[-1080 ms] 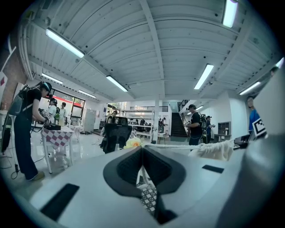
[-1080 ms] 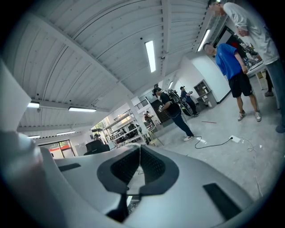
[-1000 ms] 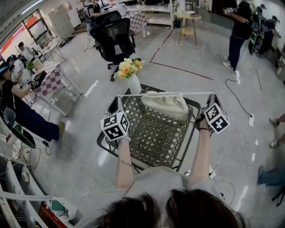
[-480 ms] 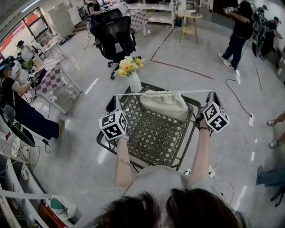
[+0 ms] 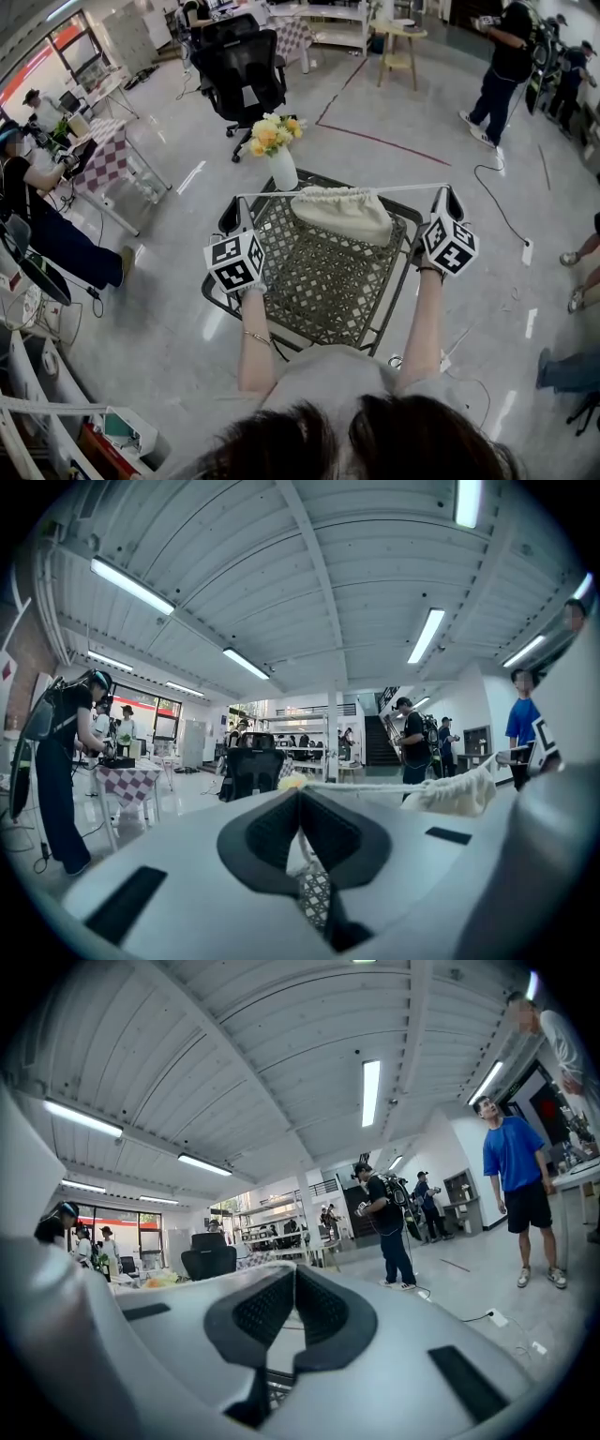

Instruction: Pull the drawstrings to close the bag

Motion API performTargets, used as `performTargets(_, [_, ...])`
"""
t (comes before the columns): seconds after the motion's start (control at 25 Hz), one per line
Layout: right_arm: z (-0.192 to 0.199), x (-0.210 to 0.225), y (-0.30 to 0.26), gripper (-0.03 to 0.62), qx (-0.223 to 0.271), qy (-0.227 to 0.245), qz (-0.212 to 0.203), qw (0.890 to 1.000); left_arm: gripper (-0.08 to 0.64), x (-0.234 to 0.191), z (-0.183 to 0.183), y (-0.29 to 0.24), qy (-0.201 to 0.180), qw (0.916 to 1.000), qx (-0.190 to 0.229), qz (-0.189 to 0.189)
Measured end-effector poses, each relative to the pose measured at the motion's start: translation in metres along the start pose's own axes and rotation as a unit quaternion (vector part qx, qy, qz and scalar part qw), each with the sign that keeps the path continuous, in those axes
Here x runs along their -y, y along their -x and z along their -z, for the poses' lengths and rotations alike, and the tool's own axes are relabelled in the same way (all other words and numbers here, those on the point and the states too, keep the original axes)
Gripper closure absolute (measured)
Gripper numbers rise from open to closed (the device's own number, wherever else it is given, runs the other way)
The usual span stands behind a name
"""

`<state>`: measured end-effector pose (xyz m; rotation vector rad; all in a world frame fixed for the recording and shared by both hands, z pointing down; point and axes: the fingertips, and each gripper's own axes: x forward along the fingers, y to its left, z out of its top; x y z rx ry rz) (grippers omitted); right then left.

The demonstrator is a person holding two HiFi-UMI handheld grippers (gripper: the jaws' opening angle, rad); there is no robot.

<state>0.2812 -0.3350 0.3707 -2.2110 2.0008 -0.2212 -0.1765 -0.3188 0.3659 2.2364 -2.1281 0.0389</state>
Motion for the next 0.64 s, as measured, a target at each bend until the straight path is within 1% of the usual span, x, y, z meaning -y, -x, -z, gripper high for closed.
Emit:
performTargets(0.08, [0.001,0.000,0.002,0.568,0.001,0.007,-0.003,1.000,0.531,0.001,0.002,0.001,0.002,1.0000,0.000,0.001])
performTargets(0.4, [-0.002,-0.002,0.005,0.568,0.007,0.025,-0.007,1.000,0.531,0.002,0.004,0.003,-0.009,1.0000,0.001,0.001])
performTargets(0.64, [-0.005,-0.011,0.004,0.568,0.009,0.041,-0.013,0.999,0.531,-0.005,0.003,0.001,-0.002,1.0000,-0.003,-0.002])
